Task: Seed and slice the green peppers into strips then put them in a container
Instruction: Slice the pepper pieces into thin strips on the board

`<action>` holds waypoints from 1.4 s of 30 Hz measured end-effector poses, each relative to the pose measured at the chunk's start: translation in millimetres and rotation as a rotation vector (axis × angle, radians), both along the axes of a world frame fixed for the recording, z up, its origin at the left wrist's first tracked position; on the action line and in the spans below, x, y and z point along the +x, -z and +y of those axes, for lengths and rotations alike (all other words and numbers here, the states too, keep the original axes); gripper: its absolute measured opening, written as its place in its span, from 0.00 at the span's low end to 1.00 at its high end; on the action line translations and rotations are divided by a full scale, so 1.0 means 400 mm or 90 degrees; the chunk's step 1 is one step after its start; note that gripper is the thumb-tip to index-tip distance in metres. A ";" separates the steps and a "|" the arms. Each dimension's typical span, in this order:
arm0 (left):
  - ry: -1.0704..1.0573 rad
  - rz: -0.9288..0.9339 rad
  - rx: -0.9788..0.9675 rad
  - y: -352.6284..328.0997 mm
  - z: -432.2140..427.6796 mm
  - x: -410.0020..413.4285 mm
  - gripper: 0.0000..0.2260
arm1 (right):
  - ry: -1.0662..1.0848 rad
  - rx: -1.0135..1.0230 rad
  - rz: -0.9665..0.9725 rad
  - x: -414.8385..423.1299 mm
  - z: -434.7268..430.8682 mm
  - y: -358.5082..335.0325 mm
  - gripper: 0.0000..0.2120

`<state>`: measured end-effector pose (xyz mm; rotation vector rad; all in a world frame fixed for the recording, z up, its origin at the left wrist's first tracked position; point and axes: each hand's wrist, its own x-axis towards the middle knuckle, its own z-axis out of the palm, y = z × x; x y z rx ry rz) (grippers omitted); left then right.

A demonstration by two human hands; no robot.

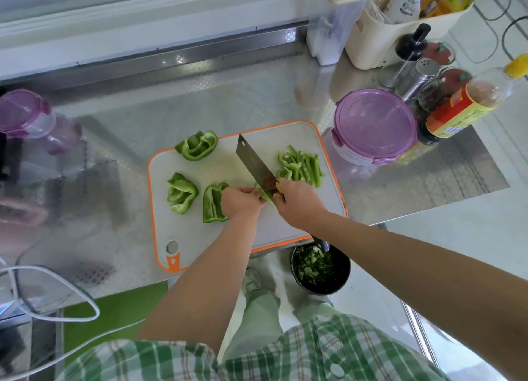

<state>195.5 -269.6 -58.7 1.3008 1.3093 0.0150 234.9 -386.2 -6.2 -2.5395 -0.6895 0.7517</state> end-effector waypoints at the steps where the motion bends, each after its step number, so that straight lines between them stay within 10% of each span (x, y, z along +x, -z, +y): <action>1: 0.012 0.006 0.009 -0.003 0.001 -0.002 0.08 | 0.000 0.002 0.004 -0.003 0.001 0.001 0.07; 42: 0.114 0.065 0.124 0.020 0.014 -0.025 0.13 | -0.084 -0.124 -0.090 -0.048 0.059 0.010 0.10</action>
